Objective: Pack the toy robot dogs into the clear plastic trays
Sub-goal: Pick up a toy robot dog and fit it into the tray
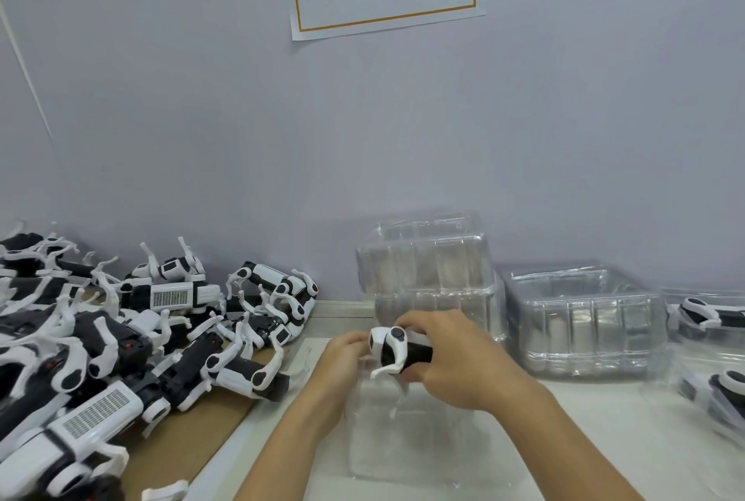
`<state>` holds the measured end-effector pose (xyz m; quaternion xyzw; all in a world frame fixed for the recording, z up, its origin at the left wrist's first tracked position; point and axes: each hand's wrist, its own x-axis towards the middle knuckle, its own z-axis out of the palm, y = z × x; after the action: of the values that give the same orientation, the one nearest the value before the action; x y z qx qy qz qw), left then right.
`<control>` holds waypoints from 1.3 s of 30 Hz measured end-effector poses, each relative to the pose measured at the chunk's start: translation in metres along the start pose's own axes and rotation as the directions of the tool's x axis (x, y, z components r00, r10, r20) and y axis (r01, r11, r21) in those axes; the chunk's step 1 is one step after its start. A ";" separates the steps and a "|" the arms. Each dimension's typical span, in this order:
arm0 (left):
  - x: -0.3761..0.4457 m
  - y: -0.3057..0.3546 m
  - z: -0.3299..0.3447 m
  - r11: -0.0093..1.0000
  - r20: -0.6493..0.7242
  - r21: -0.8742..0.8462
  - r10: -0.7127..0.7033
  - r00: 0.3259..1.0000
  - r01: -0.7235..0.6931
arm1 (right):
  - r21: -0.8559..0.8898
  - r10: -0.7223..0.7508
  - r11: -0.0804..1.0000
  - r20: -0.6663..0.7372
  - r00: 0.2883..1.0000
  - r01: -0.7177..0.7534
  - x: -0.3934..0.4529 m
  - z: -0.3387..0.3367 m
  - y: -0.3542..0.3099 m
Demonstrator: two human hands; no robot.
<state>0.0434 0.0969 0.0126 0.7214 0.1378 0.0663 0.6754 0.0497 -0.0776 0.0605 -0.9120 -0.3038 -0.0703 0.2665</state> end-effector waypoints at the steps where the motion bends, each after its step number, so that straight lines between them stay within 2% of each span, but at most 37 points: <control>1: -0.001 0.000 0.000 1.000 0.018 -0.022 -0.004 1.000 0.005 | 0.006 0.003 1.000 0.009 1.000 -0.003 -0.001 0.005 0.000; 5: -0.002 0.001 0.001 0.998 0.016 -0.053 0.016 1.000 -0.015 | 0.033 0.026 0.999 0.004 1.000 -0.027 0.000 0.009 0.005; 9: -0.001 -0.001 0.002 0.998 0.013 -0.058 0.014 1.000 -0.013 | -0.123 -0.019 0.992 -0.037 0.999 0.014 0.000 0.009 0.002; 13: -0.001 -0.002 0.001 0.998 0.003 -0.065 0.011 1.000 -0.011 | -0.176 -0.045 0.984 -0.055 0.997 0.035 0.000 0.011 -0.001; 16: -0.002 0.000 0.002 0.993 -0.013 -0.116 -0.025 1.000 0.023 | -0.095 -0.048 0.994 -0.029 0.998 0.045 -0.001 0.016 0.000; 19: -0.003 0.001 0.001 0.996 0.032 -0.079 0.034 0.999 -0.032 | 0.001 -0.025 1.000 0.003 1.000 0.024 -0.001 0.018 0.002; 24: -0.006 0.002 0.001 0.995 0.096 -0.088 0.048 0.994 -0.039 | 0.019 -0.023 1.000 0.050 0.998 0.022 0.000 0.020 0.006; 31: -0.003 0.001 0.000 0.995 0.083 -0.095 0.024 0.996 -0.016 | 0.060 0.027 0.998 -0.064 0.998 -0.023 0.002 0.021 0.007; 39: -0.002 -0.002 -0.001 0.996 0.163 -0.085 0.016 0.986 -0.002 | 0.103 0.052 0.994 -0.055 0.997 -0.046 0.002 0.021 0.007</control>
<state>0.0407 0.0978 0.0106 0.6958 0.0757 0.0154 0.7141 0.0543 -0.0703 0.0406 -0.9021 -0.2765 -0.0745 0.3228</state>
